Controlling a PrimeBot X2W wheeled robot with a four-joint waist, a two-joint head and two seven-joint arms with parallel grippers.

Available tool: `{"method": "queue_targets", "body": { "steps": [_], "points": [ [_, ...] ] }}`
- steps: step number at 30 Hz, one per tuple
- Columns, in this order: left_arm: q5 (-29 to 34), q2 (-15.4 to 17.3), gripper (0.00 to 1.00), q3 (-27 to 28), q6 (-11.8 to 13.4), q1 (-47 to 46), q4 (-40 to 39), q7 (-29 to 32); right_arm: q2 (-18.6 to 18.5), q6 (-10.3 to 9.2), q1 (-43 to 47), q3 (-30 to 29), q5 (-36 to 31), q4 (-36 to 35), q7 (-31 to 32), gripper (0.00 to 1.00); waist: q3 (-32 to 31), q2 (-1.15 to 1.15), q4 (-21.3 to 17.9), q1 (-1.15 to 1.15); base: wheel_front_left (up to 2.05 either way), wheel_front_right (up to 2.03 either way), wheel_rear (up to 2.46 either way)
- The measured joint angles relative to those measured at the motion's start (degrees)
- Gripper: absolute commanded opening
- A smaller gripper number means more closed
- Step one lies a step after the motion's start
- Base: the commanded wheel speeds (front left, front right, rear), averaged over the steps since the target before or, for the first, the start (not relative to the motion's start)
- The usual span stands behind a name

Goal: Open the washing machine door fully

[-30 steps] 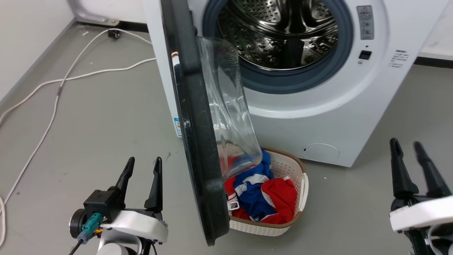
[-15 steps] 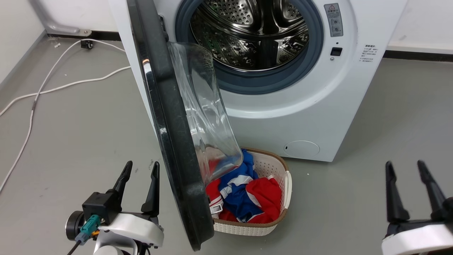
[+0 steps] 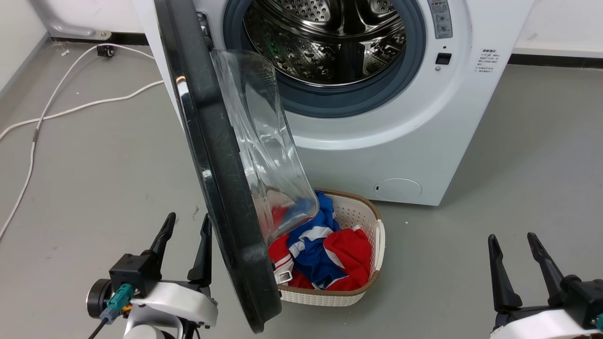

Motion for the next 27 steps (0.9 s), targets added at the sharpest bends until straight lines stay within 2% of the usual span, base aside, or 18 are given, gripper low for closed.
{"method": "queue_targets", "body": {
  "steps": [6,7,9,15,20,27],
  "points": [
    [0.59,0.34,1.00,-0.58,0.13,-0.11,0.68,0.00,0.01,0.00,-0.52,-0.03,0.20,0.66,-0.21,1.00,0.01,0.00,0.08,0.00,0.00,0.00,0.00],
    [0.59,0.36,0.97,-0.65,0.13,-0.11,0.93,0.00,0.01,0.00,-0.55,0.00,0.23,0.78,-0.32,1.00,-0.02,0.00,0.09,0.00,0.00,0.00,0.00],
    [0.53,0.35,0.00,-0.74,0.13,-0.11,1.08,0.00,0.01,0.00,-0.65,0.04,0.35,1.03,-0.36,1.00,-0.13,0.00,0.10,0.00,0.00,0.00,0.00],
    [0.45,0.35,0.00,-0.77,0.32,-0.11,0.92,0.00,0.02,0.00,-0.66,0.47,0.51,1.62,-0.60,1.00,-0.41,0.00,0.04,0.00,0.00,0.00,0.00],
    [0.48,0.77,0.00,0.32,1.52,-0.40,-0.96,0.00,0.02,-0.01,-0.73,0.90,0.78,2.04,-0.60,1.00,-0.50,0.00,0.02,0.00,0.00,0.00,0.00],
    [0.38,1.53,0.00,3.67,4.26,-2.16,-9.53,-0.01,0.04,0.00,-0.93,0.93,0.93,2.30,-0.69,1.00,-0.98,0.00,0.55,0.00,0.00,0.00,0.00]
  ]
}}
